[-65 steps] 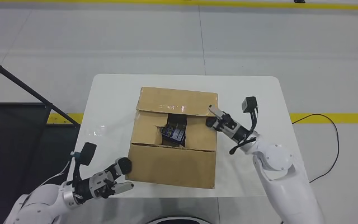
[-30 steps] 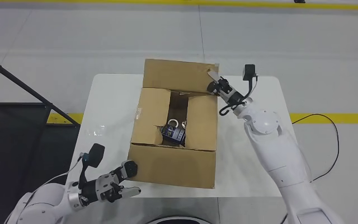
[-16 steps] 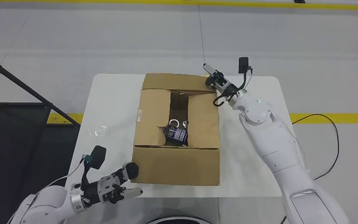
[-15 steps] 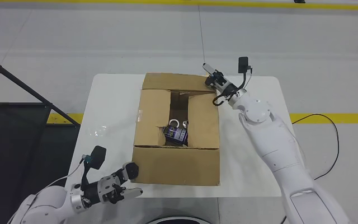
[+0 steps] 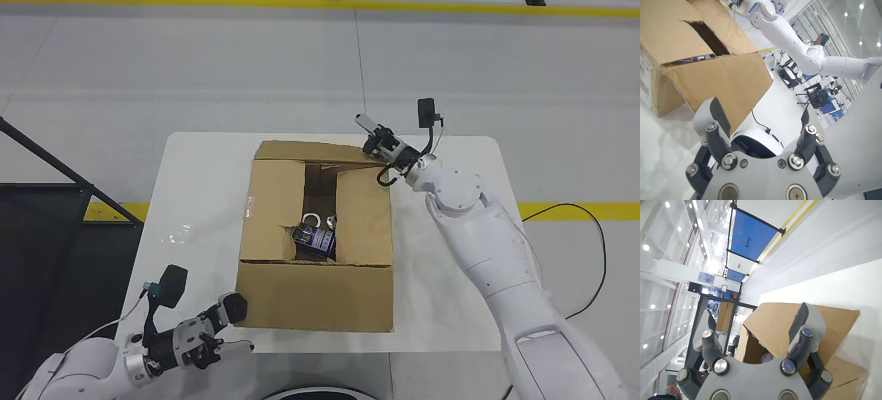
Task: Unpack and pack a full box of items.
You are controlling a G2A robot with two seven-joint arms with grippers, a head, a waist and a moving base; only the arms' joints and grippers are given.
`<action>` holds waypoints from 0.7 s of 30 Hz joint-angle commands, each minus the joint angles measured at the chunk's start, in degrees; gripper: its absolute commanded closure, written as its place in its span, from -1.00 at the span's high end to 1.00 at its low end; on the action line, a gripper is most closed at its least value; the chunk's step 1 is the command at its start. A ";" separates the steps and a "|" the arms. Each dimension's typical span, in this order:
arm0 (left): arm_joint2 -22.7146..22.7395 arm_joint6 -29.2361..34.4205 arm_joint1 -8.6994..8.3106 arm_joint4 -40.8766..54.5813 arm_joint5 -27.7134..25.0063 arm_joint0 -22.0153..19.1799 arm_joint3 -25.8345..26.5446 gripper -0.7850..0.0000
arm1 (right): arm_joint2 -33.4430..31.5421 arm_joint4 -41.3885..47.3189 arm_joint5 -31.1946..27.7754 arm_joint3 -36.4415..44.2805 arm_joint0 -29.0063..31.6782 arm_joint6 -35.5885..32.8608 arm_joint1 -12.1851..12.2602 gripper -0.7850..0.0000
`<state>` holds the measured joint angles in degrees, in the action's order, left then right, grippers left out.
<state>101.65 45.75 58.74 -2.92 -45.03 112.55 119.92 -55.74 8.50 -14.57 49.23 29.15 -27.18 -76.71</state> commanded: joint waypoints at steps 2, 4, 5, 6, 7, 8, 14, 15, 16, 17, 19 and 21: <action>0.03 -0.33 -0.12 0.11 -0.17 0.18 -0.01 1.00 | -0.50 -0.48 -0.58 0.40 0.11 0.43 0.01 1.00; 0.17 -0.83 -0.19 0.49 -0.25 0.29 0.00 1.00 | -1.04 -0.87 -1.21 1.58 0.50 0.90 0.11 1.00; 0.29 -1.19 -0.22 0.76 -0.31 0.32 0.03 1.00 | -1.39 -0.76 -1.59 2.59 0.82 0.89 0.18 1.00; 0.39 -1.33 -0.26 0.95 -0.35 0.40 0.09 1.00 | -1.83 -0.01 -2.13 3.93 1.30 0.28 0.25 1.00; 0.51 -1.39 -0.31 1.02 -0.40 0.46 0.17 1.00 | -2.39 1.49 -2.64 5.49 1.93 -0.85 0.32 1.00; 0.60 -1.46 -0.36 1.15 -0.41 0.54 0.27 1.00 | -3.01 2.65 -3.13 7.19 2.53 -2.09 0.45 1.00; 1.78 -3.88 -0.49 2.47 -0.99 0.84 0.50 1.00 | -5.36 7.74 -1.79 19.09 6.38 -11.35 1.34 1.00; 2.19 -4.67 -0.48 3.01 -1.02 0.89 0.32 1.00 | -5.50 8.88 -0.67 21.05 7.04 -13.35 1.46 1.00; 2.62 -5.47 -0.48 3.57 -0.97 0.95 0.09 1.00 | -5.60 9.67 0.63 22.78 7.48 -15.50 1.59 1.00; 3.07 -6.14 -0.48 4.01 -0.93 1.03 -0.15 1.00 | -5.63 11.22 2.06 24.33 7.96 -18.07 1.69 1.00; 4.08 -7.25 -0.49 4.59 -0.95 1.20 -0.68 1.00 | -5.83 12.54 3.52 25.42 8.22 -20.92 1.84 1.00; 5.30 -8.58 -0.46 4.77 -0.65 1.52 -1.27 1.00 | -5.83 12.54 3.52 25.42 8.22 -20.92 1.84 1.00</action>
<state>106.39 37.81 58.26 1.84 -45.85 113.91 118.90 -61.58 21.19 -10.85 74.79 37.42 -49.10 -74.85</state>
